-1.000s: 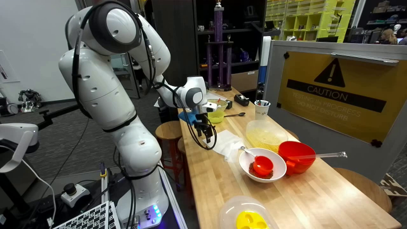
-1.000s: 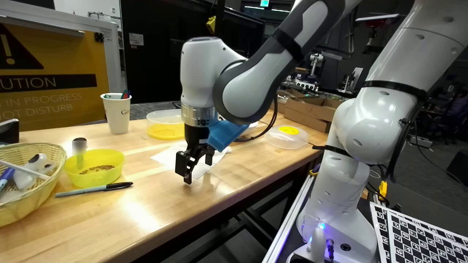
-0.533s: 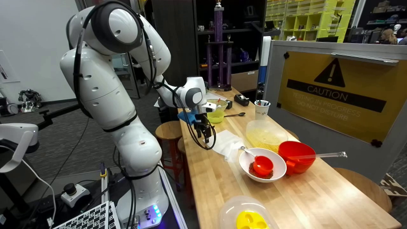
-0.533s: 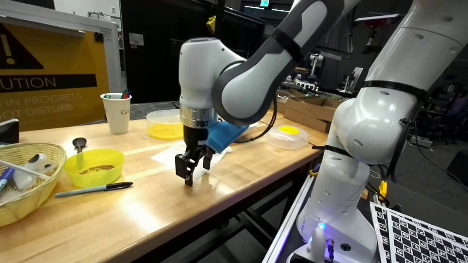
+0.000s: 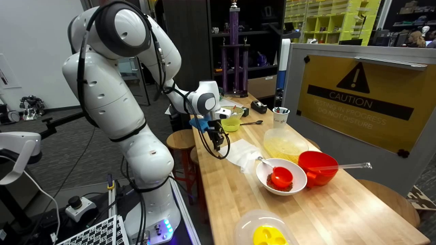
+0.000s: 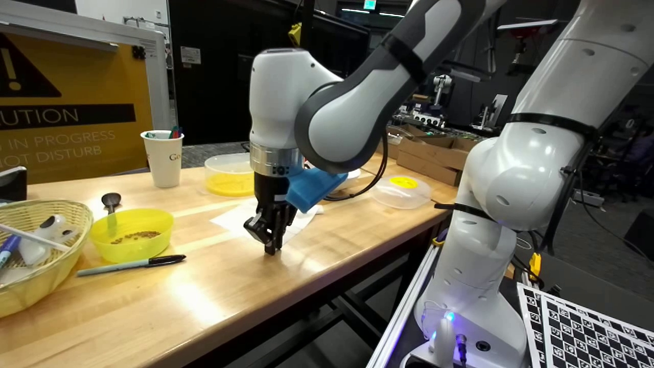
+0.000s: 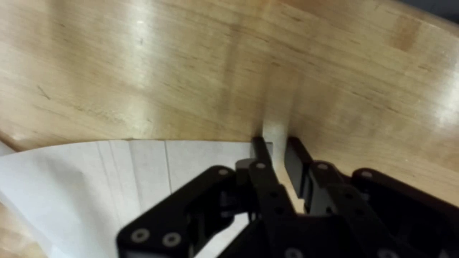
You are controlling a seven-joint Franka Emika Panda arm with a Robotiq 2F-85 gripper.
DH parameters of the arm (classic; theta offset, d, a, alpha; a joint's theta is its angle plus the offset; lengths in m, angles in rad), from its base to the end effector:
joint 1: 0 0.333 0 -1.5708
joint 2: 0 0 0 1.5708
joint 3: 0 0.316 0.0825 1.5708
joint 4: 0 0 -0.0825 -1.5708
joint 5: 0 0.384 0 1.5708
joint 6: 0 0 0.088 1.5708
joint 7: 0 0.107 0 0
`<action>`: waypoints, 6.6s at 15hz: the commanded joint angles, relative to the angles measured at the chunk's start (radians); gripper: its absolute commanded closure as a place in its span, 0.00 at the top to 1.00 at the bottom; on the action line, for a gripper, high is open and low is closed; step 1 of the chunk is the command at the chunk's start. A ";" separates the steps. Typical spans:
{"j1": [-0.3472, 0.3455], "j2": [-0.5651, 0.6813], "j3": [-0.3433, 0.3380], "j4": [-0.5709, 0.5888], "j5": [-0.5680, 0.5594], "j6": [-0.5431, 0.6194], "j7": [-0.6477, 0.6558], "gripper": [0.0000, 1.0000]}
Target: Fold the paper towel in half
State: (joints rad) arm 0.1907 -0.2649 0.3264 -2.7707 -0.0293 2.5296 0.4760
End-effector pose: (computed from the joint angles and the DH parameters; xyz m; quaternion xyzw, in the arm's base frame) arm 0.3350 0.1820 0.2897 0.9983 0.0274 0.0280 0.0423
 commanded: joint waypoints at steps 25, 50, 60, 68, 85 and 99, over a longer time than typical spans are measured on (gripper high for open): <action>-0.005 -0.123 -0.019 -0.009 0.037 -0.060 -0.010 0.44; -0.002 -0.025 -0.015 -0.003 0.035 -0.084 -0.006 1.00; -0.002 -0.012 -0.040 -0.003 0.055 -0.077 -0.032 1.00; 0.000 -0.004 -0.056 -0.002 0.061 -0.049 -0.065 1.00; 0.020 0.053 -0.069 0.038 0.112 -0.027 -0.125 1.00; 0.014 0.096 -0.122 0.077 0.233 -0.062 -0.221 0.71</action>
State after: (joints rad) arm 0.1958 -0.1769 0.2183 -2.7097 0.1626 2.4925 0.2989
